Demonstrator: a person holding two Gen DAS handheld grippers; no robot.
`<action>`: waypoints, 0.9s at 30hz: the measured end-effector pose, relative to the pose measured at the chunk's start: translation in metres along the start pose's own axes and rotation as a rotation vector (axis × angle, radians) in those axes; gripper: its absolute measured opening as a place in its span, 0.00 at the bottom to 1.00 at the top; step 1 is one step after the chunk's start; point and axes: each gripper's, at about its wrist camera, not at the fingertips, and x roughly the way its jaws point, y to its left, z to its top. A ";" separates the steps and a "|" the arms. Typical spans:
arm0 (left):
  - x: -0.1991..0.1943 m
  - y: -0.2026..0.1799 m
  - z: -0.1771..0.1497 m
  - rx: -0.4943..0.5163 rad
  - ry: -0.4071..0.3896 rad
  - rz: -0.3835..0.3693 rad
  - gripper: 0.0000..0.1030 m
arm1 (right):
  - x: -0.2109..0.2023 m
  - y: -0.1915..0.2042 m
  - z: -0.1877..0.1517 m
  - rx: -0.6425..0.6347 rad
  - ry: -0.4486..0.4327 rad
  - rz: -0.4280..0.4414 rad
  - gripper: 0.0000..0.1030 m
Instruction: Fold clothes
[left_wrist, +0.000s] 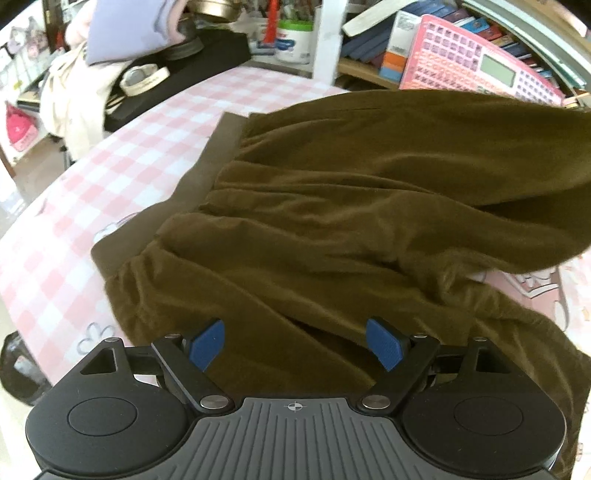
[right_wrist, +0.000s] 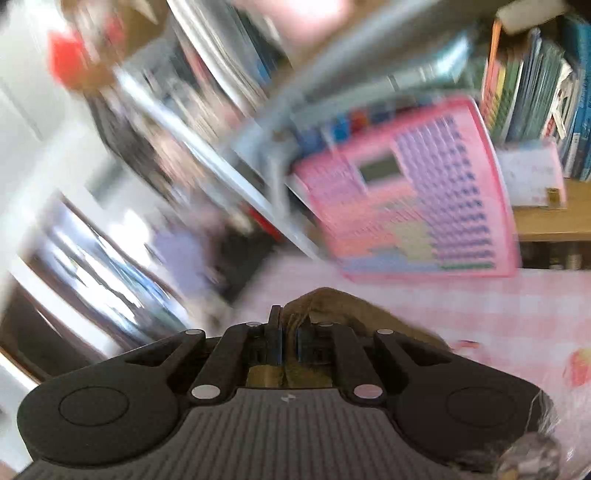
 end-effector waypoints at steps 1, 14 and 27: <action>0.000 -0.001 0.001 0.007 -0.002 -0.006 0.84 | -0.005 -0.003 0.000 0.042 -0.051 -0.035 0.06; -0.005 0.014 -0.001 -0.049 -0.005 0.044 0.84 | 0.032 -0.101 -0.033 0.056 0.123 -0.751 0.34; 0.053 0.023 0.123 0.033 -0.150 -0.074 0.53 | 0.032 -0.063 -0.137 -0.425 0.324 -0.992 0.17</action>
